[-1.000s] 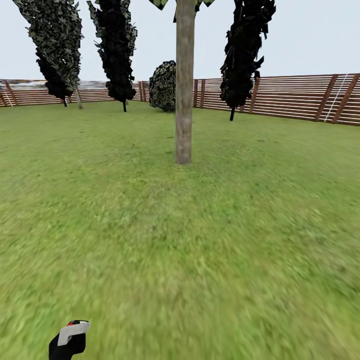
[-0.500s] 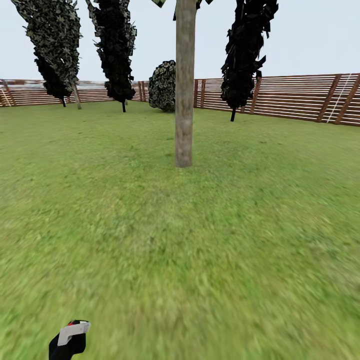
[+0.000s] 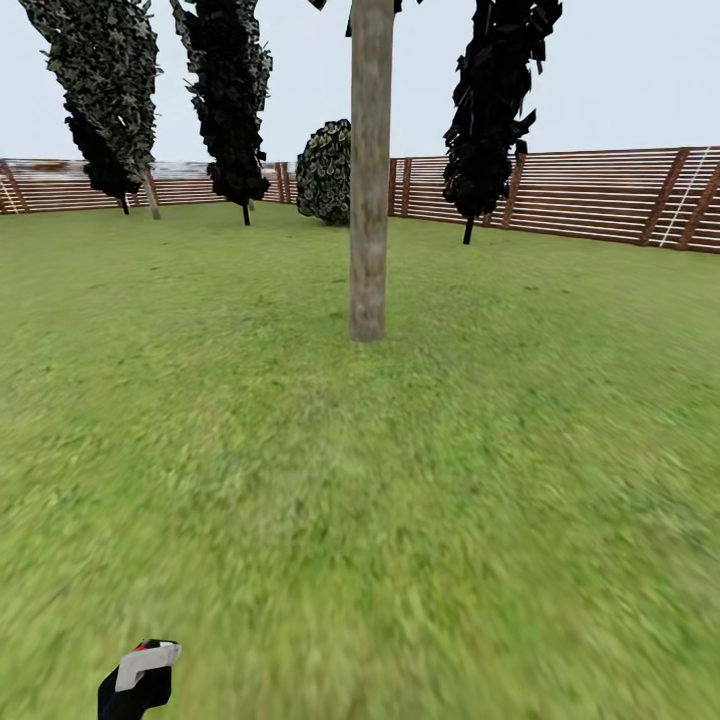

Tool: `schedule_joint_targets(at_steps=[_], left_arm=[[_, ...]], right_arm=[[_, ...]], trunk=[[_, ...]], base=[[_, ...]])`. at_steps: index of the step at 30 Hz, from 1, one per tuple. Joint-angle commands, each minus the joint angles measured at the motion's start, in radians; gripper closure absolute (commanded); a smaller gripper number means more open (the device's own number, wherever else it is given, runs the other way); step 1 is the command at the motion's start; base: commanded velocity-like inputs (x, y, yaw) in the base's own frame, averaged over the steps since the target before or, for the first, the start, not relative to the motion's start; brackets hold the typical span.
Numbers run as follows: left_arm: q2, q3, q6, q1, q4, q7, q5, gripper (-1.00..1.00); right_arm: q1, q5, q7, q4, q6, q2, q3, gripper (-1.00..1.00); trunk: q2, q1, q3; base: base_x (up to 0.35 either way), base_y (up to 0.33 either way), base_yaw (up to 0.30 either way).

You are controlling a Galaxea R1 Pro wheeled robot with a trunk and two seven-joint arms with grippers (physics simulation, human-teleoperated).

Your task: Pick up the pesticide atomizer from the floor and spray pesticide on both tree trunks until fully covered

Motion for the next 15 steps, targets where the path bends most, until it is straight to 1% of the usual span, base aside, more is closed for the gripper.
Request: schedule_joint_targets(at_steps=[1,10,15], left_arm=[[-0.001,0.009,-0.002,-0.001,0.001,-0.010,-0.001,1.00],[-0.001,0.009,-0.002,-0.001,0.001,-0.010,-0.001,1.00],[-0.001,0.009,-0.004,-0.001,-0.001,-0.010,-0.001,1.00]], right_arm=[[0.000,0.001,0.000,0.001,-0.003,0.000,-0.001,-1.00],[0.000,0.000,0.000,-0.004,-0.004,0.000,-0.005,-1.00],[0.000,0.000,-0.003,-0.004,-0.003,0.000,-0.007,-1.00]], trunk=[[0.000,0.000,-0.001],[0.000,0.000,-0.001],[0.000,0.000,-0.005]], base=[[0.338,0.000,0.000],[0.338,0.000,0.000],[0.338,0.000,0.000]])
